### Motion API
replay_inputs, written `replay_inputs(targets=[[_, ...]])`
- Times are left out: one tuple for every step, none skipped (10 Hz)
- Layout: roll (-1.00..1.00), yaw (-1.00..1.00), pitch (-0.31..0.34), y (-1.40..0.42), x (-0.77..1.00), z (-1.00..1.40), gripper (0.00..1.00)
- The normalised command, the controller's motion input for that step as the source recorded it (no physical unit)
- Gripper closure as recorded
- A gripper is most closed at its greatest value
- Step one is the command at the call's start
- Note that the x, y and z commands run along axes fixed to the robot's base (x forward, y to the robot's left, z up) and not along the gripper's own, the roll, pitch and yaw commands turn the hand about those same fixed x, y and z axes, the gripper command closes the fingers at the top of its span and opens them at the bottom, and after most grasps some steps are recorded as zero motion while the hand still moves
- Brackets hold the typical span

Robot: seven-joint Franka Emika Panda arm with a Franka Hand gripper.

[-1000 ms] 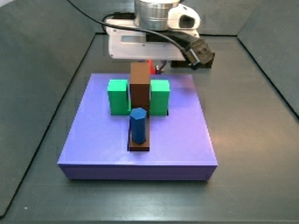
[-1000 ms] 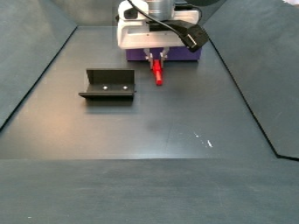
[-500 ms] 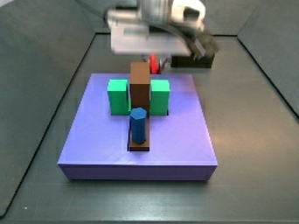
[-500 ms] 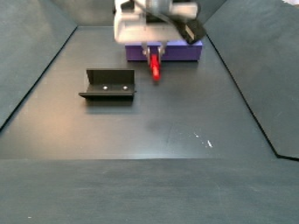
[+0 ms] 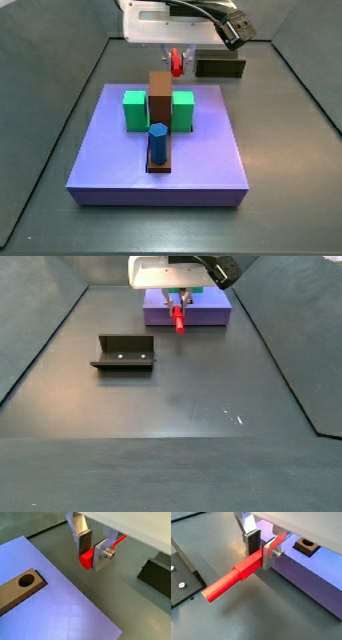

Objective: Pick up the red object. Move up. Place the red object on the fixture. Regrasp the red object. Move to above the board. Insert the red object.
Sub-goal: Place the red object on the fixture.

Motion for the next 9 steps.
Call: replay_inputs(targets=[[-1.0,-0.19,-0.117,0.15,0.22,0.16,1.0],[-1.0,-0.19,-0.117,0.15,0.22,0.16,1.0],[-1.0,-0.19,-0.117,0.15,0.22,0.16,1.0],[-1.0,-0.19,-0.117,0.15,0.22,0.16,1.0],[-1.0,-0.19,-0.117,0.15,0.22,0.16,1.0],[-1.0,-0.19,-0.117,0.15,0.22,0.16,1.0],[-1.0,-0.18,-0.111,0.15,0.23,0.15,1.0],[-1.0,-0.17,-0.094,0.16,0.26,0.15,1.0],[-1.0,-0.17,-0.089,0.16,0.27,0.15,1.0]])
